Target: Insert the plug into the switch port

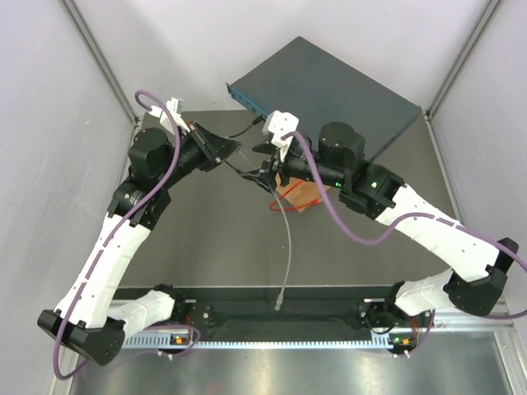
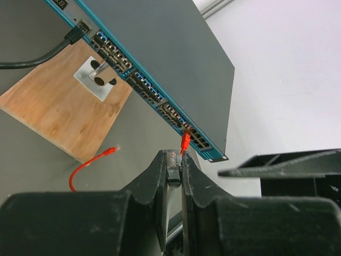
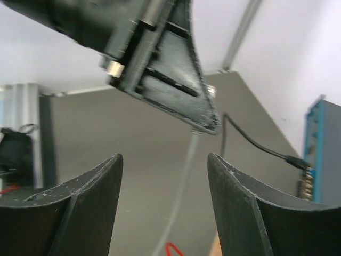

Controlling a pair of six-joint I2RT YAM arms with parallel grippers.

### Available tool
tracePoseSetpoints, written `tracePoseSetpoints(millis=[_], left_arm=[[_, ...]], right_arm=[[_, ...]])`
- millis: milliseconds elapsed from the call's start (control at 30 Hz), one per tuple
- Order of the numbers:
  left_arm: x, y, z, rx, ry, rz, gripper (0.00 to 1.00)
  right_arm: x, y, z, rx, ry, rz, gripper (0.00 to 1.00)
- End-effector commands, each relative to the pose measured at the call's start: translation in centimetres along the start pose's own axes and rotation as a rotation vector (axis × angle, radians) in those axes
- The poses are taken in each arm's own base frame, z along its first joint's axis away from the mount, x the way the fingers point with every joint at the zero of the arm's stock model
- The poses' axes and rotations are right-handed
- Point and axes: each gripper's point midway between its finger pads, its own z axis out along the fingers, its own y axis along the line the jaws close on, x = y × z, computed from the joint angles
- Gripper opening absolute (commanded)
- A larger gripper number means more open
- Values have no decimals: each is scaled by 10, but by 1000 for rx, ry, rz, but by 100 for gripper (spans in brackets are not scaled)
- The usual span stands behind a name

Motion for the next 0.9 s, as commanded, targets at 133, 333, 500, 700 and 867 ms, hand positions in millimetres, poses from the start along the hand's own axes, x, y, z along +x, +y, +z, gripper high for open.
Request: tracePoseSetpoints(millis=[133,333,500,700,867], left_arm=[[-1,-15,-16,40,-5,29,0],[-2,-18,-20,44,-22,22,0],[0,-21,-20,63,-11,5,0],[2,-28,-21,116,-8,10,20],[-12,-38,-32,172,-103,142,51]], right_arm=[[6,-20,9,141,40,-141,60],[20,-5,19,94,73,-159,47],[27,-10,24,117,91,-164,25],[27,-10,25,110,87,-135,0],[20,-14,17,8,38,133,0]])
